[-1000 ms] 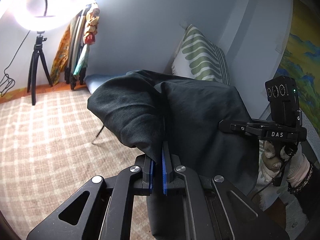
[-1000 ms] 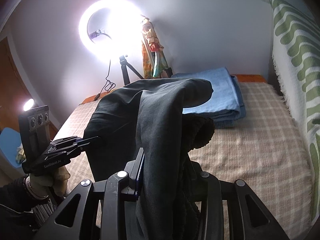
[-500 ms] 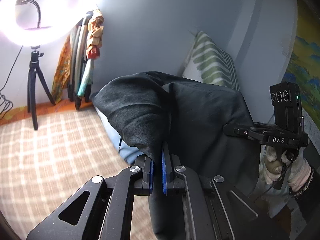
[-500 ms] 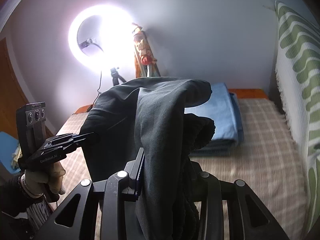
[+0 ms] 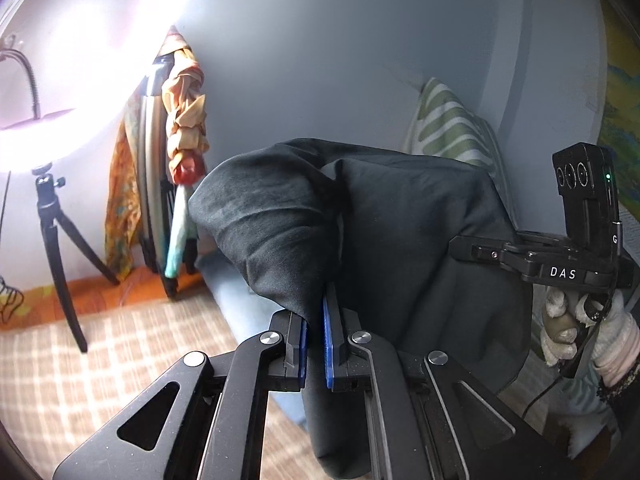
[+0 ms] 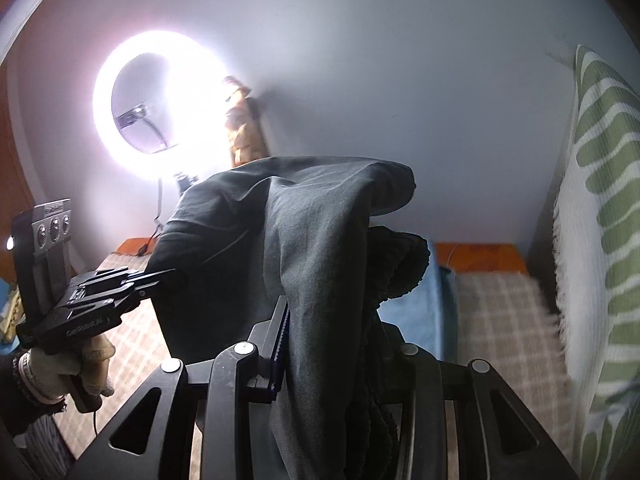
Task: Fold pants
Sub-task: 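Lift the folded trousers with both grippers and carry them toward the pillow, then lower the folded trousers onto the bed and open both grippers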
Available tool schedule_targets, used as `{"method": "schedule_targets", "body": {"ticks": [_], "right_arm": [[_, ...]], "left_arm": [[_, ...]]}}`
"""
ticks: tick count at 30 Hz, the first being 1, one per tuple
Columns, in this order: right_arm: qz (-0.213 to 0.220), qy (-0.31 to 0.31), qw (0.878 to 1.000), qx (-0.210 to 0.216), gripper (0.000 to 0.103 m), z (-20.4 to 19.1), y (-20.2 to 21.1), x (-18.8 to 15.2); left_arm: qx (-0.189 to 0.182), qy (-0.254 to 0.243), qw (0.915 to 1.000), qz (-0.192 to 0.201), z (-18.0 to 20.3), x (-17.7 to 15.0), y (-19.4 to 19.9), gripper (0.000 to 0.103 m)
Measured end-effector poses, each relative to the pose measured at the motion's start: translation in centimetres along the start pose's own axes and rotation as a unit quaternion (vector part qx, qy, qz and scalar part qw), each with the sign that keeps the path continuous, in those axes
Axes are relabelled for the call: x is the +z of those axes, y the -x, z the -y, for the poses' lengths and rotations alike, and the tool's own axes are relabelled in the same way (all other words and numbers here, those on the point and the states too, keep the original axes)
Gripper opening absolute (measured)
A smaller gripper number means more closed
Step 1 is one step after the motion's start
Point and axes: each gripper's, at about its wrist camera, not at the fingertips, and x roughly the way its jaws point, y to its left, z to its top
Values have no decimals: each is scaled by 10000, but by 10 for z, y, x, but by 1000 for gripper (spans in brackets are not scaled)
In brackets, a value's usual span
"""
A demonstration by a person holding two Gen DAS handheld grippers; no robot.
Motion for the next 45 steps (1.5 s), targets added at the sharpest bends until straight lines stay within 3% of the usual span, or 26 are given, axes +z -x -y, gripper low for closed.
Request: {"method": "schedule_targets", "body": {"ticks": [8,15,21,26,28,36,45], "right_arm": [[-170,6,9998,-109,33,25,-52,15],[-490,87,9984,-269,34,44,-94,12],[-787,-74,9940,-753,48,63,-117,8],[-571,-371,9937,-892,61,77,-107,10],[-502,-410,9934,-941,65,78,-100,11],[-366,-336,9927,-1097,71,59,-72,8],[-83,-307,9921,-1217,86,27,-28,7]], "left_arm": [[267,62,9995,-135,-17,14,-41,5],[583,-206,9975,-343,-22,13,-72,5],[852,-401,9943,-497,-20,12,-89,12],[895,-502,9940,-392,-13,14,-81,33],[867,-506,9942,-374,-12,14,-77,48],[731,-297,9965,-279,-9,17,-52,57],[673,-334,9971,-112,6,12,-11,69]]}}
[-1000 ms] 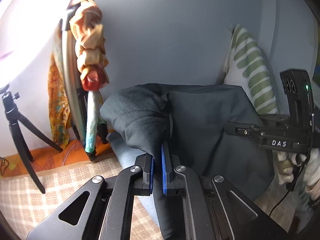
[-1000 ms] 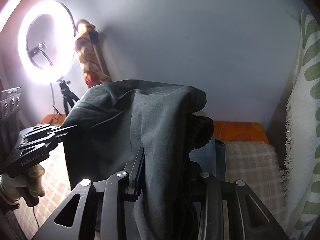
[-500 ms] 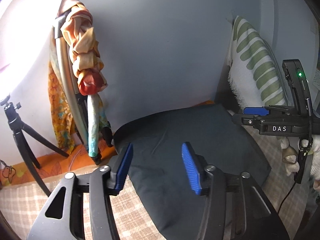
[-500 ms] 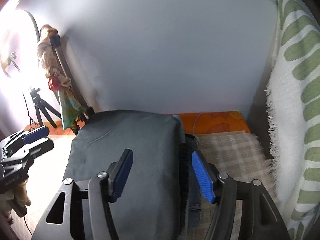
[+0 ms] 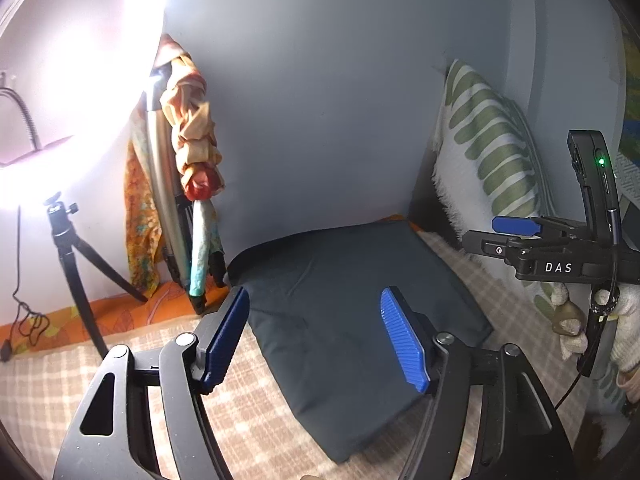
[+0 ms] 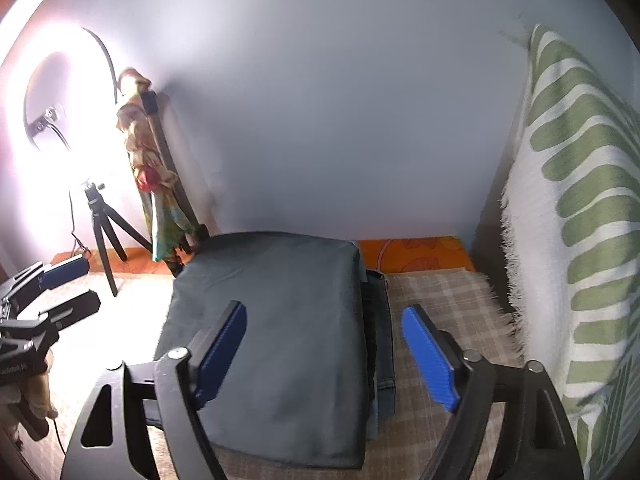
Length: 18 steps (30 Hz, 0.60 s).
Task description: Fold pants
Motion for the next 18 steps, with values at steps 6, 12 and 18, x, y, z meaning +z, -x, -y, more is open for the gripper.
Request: {"method": "schedule_targets", "body": {"ticks": [6,12,18], "right_arm": [[149,138,9997,-135,94,-20,33,-9],[378,-2,9991,-170,103,-42,69,-24],[428,-7,9981,-449,103,-69,93,-42]], "left_arm": [[-17,28,10000,66,3,-8,29,71],[-4,96,9997,214,4,-19,64,76],[22,60,9996,287,6,-36,96,81]]}}
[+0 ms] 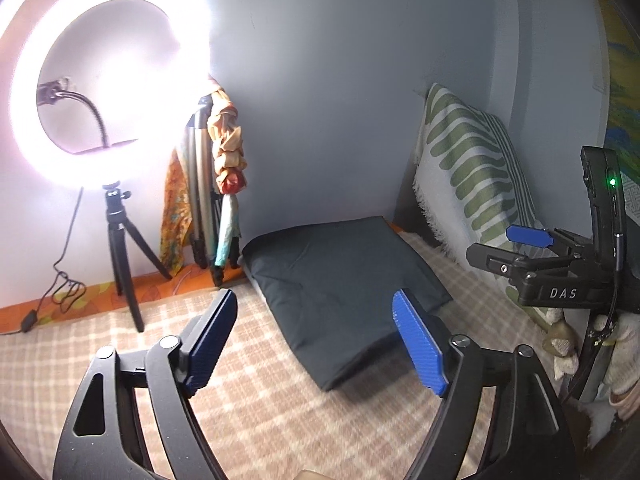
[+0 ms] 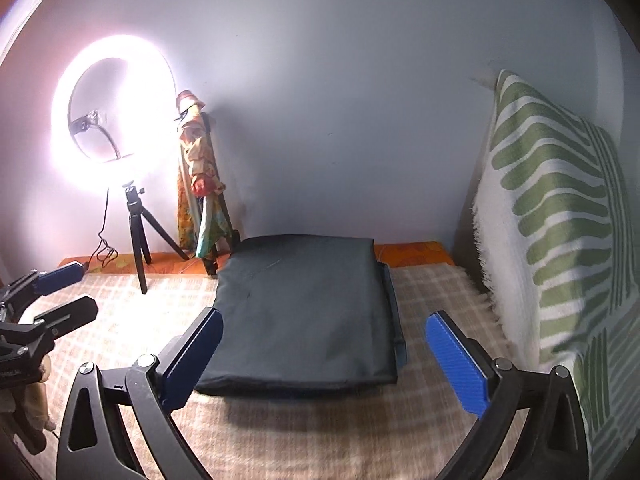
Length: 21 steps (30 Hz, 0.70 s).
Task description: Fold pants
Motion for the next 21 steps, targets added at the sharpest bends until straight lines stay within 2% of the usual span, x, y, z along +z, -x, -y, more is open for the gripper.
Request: {"method": "schedule_targets", "body": {"ticks": [12,21], "right_arm": [[-17,-400,9985,-368,103,-29,38,-50],[98,-557,9967,-585,103,-42,45,-76]], "left_arm": [[119,-397,9991,26,8,-45,51,82],[186,-352,9992,30,4,-74,68,82]]}}
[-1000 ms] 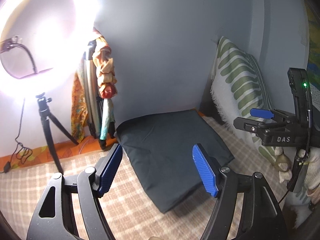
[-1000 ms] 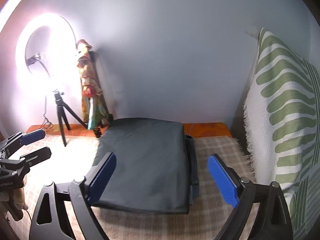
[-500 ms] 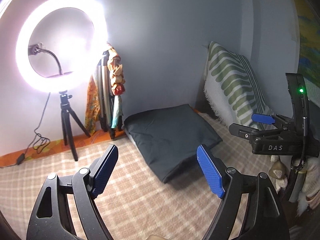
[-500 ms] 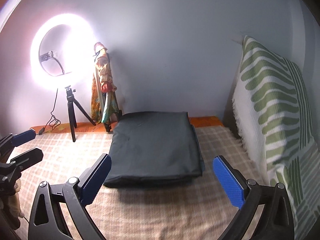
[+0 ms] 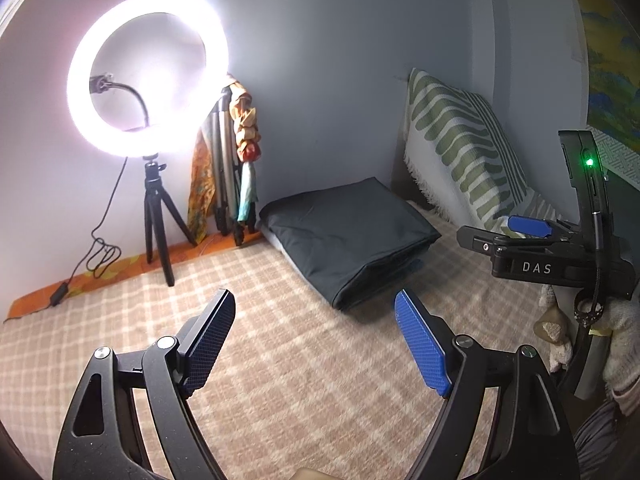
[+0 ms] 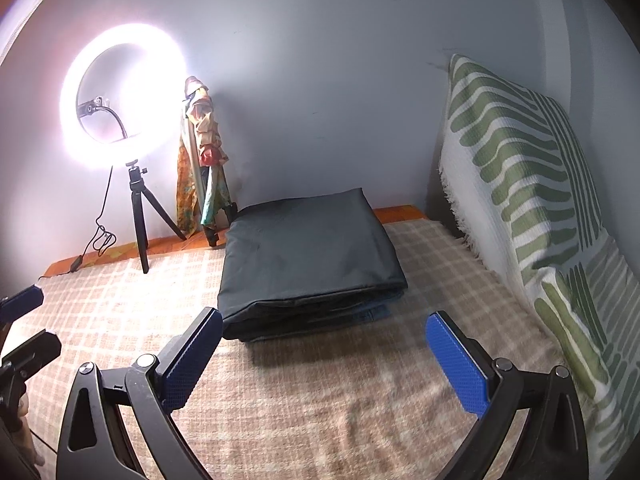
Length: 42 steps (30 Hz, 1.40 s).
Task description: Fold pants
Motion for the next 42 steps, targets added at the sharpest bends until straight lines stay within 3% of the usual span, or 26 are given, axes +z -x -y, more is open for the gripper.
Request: {"method": "schedule_targets", "body": {"ticks": [15,27,29,30,42], "right_arm": [[228,-221,9993,-206,103,2,-6,-15],[349,-153,9989,-256,103,-3,-3,-11],[362,-161,9989,-264,103,-3,-2,-10],[365,-175,9989,-257,103,-3,-1,-10],[425,-157,9986,-260,103,-7,1,-8]], "left_arm": [[257,-119,9996,-60,-2,-22,-7,88],[501,-202,9985,7,2,-20,1,88],[585,-185,9981,-10,1,-19,1,93],[620,-175,9979,2,1,-18,2,102],[683,-133,9976,48,-3,-17,7,103]]}}
